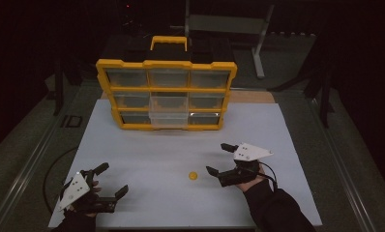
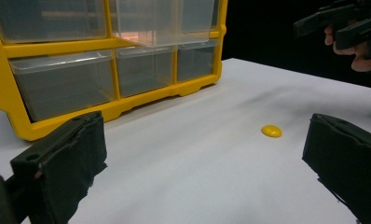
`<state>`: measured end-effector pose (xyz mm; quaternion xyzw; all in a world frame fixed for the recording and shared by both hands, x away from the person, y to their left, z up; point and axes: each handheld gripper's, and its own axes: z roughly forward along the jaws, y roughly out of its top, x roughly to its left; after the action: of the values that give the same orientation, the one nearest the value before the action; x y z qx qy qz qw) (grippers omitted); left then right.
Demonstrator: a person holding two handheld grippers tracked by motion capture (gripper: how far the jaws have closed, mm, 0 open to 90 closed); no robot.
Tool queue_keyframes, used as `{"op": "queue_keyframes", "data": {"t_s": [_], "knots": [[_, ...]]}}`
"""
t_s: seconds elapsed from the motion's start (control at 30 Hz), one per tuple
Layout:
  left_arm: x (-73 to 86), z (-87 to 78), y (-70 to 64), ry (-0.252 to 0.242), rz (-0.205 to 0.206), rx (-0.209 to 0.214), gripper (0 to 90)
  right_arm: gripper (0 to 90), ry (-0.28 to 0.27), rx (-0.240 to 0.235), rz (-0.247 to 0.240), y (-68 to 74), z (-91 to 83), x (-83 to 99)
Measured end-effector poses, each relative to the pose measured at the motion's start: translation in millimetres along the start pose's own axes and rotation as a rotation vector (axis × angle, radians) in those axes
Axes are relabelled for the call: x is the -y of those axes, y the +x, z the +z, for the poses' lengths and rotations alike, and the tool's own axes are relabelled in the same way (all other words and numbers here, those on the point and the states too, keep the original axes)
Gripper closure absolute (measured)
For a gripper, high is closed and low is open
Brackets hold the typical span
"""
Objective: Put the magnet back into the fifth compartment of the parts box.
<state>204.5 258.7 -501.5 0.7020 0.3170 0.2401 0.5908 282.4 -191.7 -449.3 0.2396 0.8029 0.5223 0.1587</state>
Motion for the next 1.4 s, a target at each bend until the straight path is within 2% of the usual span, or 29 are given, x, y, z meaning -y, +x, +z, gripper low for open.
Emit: {"op": "queue_keyframes", "data": {"t_s": [0.43,0.8,1.1,1.4], "knots": [[0.1,0.3,-0.1,0.0,-0.001,0.001,0.2,8.5,0.045,-0.051,-0.007,7.0,23.1,4.6],[0.2,0.5,0.1,0.0,-0.003,0.002,0.2,8.5,0.091,-0.089,0.006,11.4,46.4,18.6],[0.4,0.4,0.4,0.001,-0.003,0.004,0.2,8.9,0.153,-0.126,0.011,16.1,67.7,32.3],[0.2,0.2,0.2,-0.002,-0.005,0.006,0.2,11.9,0.204,-0.141,0.0,17.0,79.0,40.8]]}}
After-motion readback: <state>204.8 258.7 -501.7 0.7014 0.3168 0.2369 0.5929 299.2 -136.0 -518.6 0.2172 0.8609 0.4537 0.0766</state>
